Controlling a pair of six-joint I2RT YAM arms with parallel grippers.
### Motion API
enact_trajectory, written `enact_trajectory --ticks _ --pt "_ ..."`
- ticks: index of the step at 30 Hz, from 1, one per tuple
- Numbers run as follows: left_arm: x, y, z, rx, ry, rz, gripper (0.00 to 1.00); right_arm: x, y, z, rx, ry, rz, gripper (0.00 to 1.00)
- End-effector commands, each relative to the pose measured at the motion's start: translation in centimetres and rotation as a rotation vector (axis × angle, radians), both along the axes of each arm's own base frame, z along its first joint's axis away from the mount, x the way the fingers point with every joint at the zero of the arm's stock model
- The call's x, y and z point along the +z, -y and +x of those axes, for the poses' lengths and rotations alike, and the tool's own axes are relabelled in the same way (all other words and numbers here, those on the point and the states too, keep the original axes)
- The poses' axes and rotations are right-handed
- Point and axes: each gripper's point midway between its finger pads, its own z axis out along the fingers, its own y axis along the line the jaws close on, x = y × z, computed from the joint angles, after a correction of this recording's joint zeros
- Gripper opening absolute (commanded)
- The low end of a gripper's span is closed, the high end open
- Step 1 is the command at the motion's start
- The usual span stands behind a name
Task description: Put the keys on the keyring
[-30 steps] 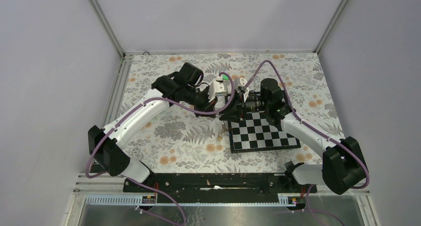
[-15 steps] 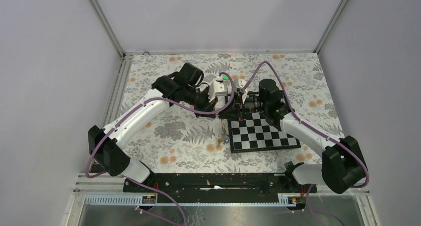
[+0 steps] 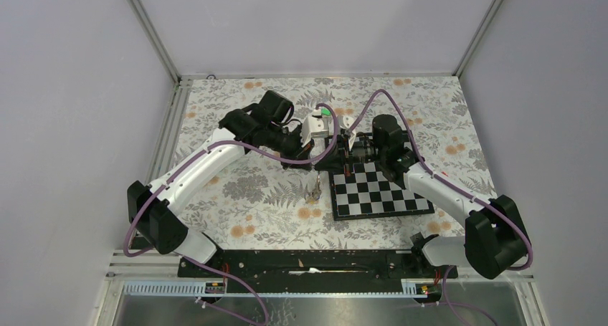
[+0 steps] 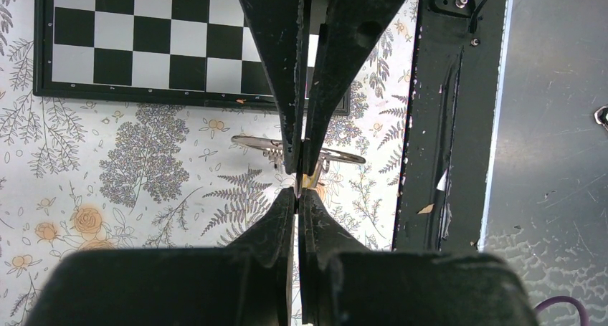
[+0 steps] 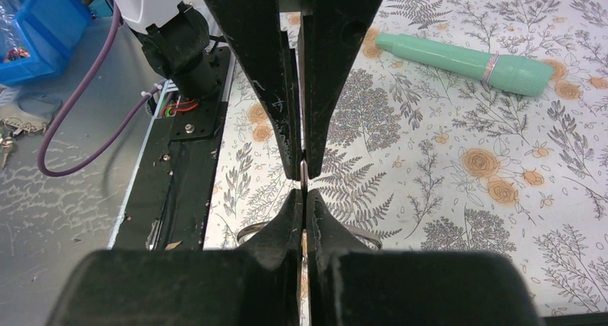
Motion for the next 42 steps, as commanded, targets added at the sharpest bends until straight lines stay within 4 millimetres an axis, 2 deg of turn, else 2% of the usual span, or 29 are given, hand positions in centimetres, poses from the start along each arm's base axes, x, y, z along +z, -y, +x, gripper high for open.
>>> enact_trajectory --ticks 1,10,16,23,25,30,34,35,42 --pt "2.7 1.1 0.6 -0.011 0.081 -0.104 0.0 -0.1 -0.3 -0.3 0.012 -0.009 -0.001 0.0" --pt "2.7 0.9 0.6 -0.009 0.074 -0.123 0.0 0.3 -0.4 -0.4 0.019 -0.014 0.012 0.0" --pt "2.5 1.0 0.6 -0.013 0.061 -0.125 0.0 0.1 -0.4 -0.5 0.021 -0.019 0.012 0.16" --pt "2.6 1.1 0.6 -0.011 0.062 -0.126 0.0 -0.2 -0.4 -0.4 0.022 -0.026 0.008 0.21" --pt "2.7 1.0 0.6 -0.01 0.062 -0.127 0.0 -0.3 -0.4 -0.4 0.02 -0.027 0.006 0.18" --pt "2.9 0.9 0.7 -0.008 0.066 -0.131 0.0 -0.2 -0.4 -0.3 0.018 -0.028 0.007 0.0" --pt "3.1 0.7 0.8 -0.013 0.074 -0.142 0.0 0.4 -0.4 -0.3 0.014 -0.031 0.019 0.0" --pt "3.3 0.6 0.8 -0.022 0.085 -0.153 0.01 0.7 -0.4 -0.1 0.011 -0.032 0.03 0.0" --pt "5.1 -0.4 1.6 -0.033 0.286 -0.304 0.35 4.0 0.5 0.8 -0.039 -0.114 0.158 0.0"
